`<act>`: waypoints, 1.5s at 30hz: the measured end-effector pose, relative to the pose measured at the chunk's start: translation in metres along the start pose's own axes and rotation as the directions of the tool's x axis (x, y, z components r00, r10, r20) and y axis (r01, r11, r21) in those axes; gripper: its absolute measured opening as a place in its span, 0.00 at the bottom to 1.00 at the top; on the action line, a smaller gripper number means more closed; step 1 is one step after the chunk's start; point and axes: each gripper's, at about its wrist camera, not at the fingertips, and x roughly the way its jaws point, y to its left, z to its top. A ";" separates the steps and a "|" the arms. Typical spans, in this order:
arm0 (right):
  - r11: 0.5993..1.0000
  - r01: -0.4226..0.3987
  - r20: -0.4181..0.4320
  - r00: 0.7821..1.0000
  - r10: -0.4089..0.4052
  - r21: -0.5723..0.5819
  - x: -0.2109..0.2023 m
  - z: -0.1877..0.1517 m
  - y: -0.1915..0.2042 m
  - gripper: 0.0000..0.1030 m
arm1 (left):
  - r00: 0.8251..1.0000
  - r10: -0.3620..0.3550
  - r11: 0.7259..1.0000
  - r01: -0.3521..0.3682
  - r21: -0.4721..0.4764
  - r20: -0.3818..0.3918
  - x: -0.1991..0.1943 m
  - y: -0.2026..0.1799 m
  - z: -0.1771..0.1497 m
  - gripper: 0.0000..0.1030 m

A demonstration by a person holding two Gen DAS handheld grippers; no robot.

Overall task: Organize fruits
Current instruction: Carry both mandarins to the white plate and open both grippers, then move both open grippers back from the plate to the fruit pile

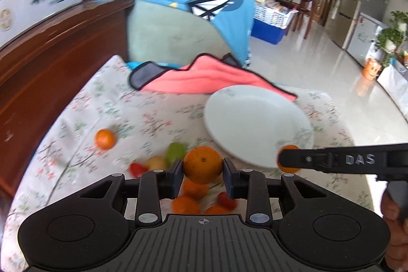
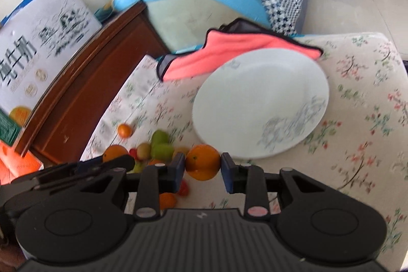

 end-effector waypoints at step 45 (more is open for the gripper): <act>0.969 0.124 -0.017 0.992 -0.123 0.214 0.029 0.041 -0.071 0.35 | 0.999 -0.042 0.999 0.042 0.001 -0.026 0.074 -0.043 0.031 0.63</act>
